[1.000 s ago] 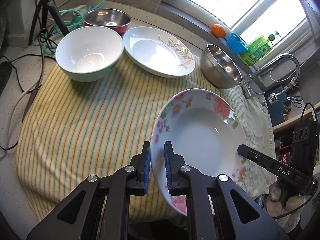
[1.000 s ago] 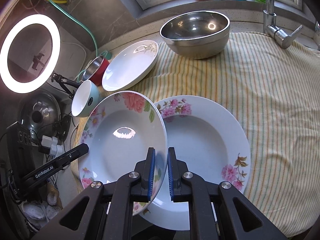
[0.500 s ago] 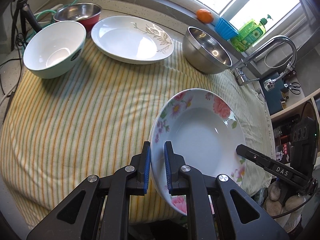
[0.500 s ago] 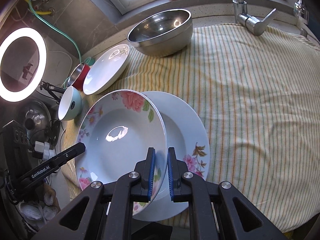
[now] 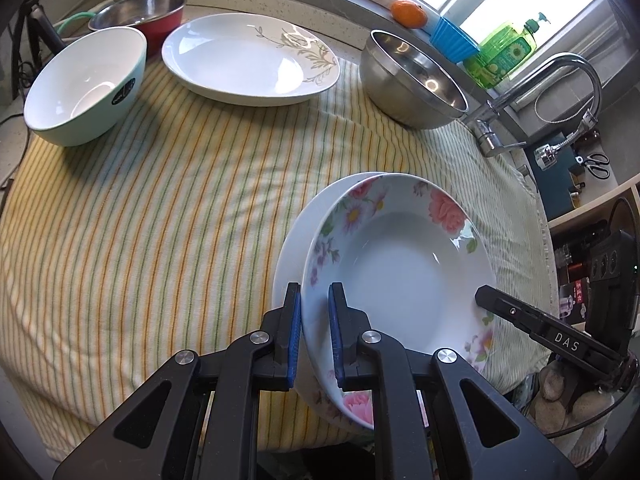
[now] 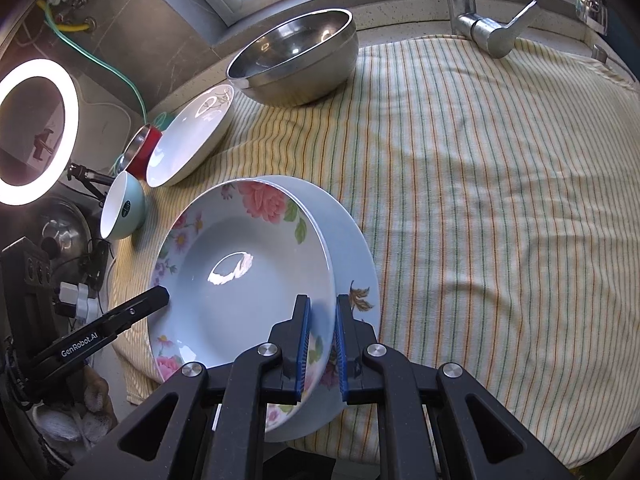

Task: Organize plates and bowls
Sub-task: 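Lower the pink-rose plate into the pink-flower plate and open both grippers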

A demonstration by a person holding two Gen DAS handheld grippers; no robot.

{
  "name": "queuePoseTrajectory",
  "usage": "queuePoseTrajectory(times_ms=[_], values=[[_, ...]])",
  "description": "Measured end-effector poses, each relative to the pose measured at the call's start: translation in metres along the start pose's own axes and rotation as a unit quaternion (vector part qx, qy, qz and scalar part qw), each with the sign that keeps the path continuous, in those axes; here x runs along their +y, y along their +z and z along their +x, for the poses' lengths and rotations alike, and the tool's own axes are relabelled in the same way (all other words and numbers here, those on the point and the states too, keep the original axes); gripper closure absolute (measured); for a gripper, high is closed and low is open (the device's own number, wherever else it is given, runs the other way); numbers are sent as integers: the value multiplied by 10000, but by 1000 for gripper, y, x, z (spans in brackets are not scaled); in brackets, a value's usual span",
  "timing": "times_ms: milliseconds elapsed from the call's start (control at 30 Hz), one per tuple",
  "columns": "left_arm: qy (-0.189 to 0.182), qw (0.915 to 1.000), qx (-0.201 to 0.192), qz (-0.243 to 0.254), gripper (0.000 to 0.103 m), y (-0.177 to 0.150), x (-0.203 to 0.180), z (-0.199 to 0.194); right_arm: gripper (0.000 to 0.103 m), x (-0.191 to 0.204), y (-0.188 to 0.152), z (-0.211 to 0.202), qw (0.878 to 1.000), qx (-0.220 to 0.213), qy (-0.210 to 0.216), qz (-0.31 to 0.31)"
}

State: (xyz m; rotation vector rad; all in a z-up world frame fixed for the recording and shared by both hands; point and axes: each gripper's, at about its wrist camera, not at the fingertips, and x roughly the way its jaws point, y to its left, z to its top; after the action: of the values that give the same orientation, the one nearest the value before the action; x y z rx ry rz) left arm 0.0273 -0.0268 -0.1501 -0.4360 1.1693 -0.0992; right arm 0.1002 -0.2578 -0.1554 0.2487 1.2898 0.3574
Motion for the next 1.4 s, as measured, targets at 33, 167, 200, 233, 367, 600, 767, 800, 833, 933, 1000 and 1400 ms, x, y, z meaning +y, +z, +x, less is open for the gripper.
queuePoseTrajectory(times_ms=[33, 167, 200, 233, 367, 600, 767, 800, 833, 933, 1000, 1400], values=[[2, 10000, 7, 7, 92, 0, -1, 1, 92, -1, 0, 0, 10000, 0, -5, 5], [24, 10000, 25, 54, 92, 1, -3, 3, 92, -3, 1, 3, 10000, 15, -13, 31], [31, 10000, 32, 63, 92, 1, -4, 3, 92, -4, 2, 4, 10000, 24, -15, 31], [32, 10000, 37, 61, 92, 2, -3, 4, 92, -5, 3, 5, 10000, 30, -11, 34], [46, 10000, 43, 75, 92, 3, -3, 4, 92, -5, 3, 7, 10000, 48, -9, 38], [88, 9998, 71, 147, 92, 3, -4, 4, 92, -4, 3, 7, 10000, 53, -28, 24], [122, 9996, 92, 218, 92, 4, -6, 5, 91, -5, 4, 8, 10000, 62, -35, 17], [114, 9997, 97, 209, 92, 4, -5, 5, 91, -4, 4, 8, 10000, 61, -39, 9], [110, 9997, 99, 209, 92, 4, -5, 5, 90, -4, 3, 8, 10000, 62, -43, -5], [112, 9997, 98, 205, 92, 5, -5, 5, 89, -1, 2, 9, 9999, 49, -110, -88], [105, 9997, 106, 211, 92, 5, -5, 5, 89, -1, 2, 9, 9999, 51, -115, -69], [137, 9995, 102, 255, 92, 2, -6, 3, 88, 0, 2, 10, 9997, 48, -211, -127]])
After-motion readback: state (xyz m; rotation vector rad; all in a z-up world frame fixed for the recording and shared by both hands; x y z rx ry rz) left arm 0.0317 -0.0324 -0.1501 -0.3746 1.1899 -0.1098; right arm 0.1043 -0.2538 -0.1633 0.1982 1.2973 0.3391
